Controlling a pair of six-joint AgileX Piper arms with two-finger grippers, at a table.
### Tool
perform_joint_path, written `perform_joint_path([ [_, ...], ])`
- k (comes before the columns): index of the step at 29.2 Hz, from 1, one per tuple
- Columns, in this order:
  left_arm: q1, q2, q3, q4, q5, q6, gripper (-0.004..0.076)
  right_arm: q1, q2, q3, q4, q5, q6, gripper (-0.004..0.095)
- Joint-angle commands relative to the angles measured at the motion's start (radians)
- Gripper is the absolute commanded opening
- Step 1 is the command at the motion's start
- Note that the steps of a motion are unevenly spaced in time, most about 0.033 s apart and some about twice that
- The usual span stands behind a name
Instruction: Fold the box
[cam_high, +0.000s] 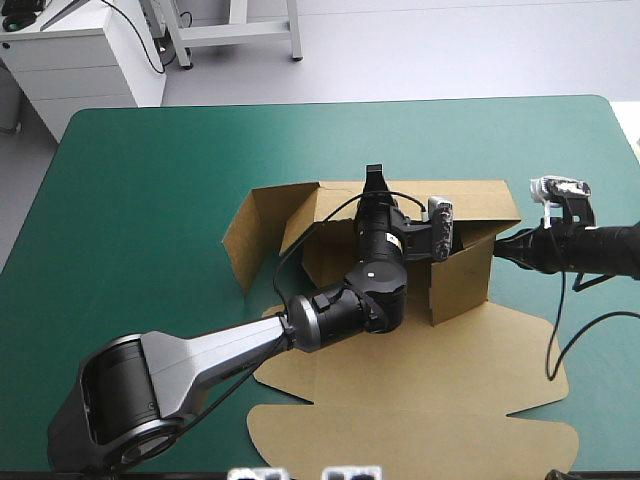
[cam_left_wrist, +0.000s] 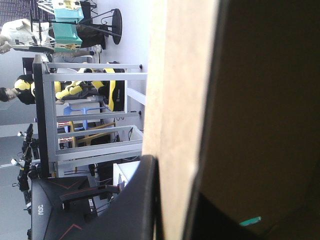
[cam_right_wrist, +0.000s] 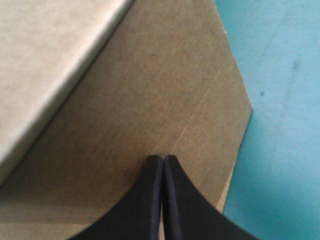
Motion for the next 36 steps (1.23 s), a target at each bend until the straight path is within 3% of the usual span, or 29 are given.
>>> perform_joint_path([
  [1, -0.010, -0.024, -0.020, -0.055, -0.061, -0.025, -0.0008, 0.023, -0.037, 0.098, 0.262, 0.027, -0.222, -0.0018],
  [2, -0.010, -0.024, -0.020, -0.055, -0.068, -0.025, -0.0008, 0.047, -0.035, 0.143, 0.317, 0.002, -0.300, -0.0018],
  [5, -0.010, -0.024, -0.020, -0.055, -0.066, -0.025, -0.0008, 0.090, -0.035, 0.184, 0.360, -0.066, -0.338, -0.0018],
  [15, -0.010, -0.024, -0.020, -0.059, -0.050, -0.005, -0.0008, 0.102, -0.053, 0.186, 0.344, -0.087, -0.303, -0.0018],
  [22, -0.010, -0.024, -0.020, -0.059, -0.043, -0.005, -0.0008, 0.100, -0.217, 0.186, 0.130, -0.156, -0.071, -0.0018],
  [29, -0.010, -0.024, -0.020, -0.050, -0.037, -0.005, -0.0008, 0.100, -0.487, 0.179, -0.186, -0.156, 0.248, -0.0018],
  [36, -0.010, -0.024, -0.020, -0.048, -0.037, -0.005, -0.0008, 0.100, -0.678, 0.184, -0.177, 0.048, 0.291, -0.0018],
])
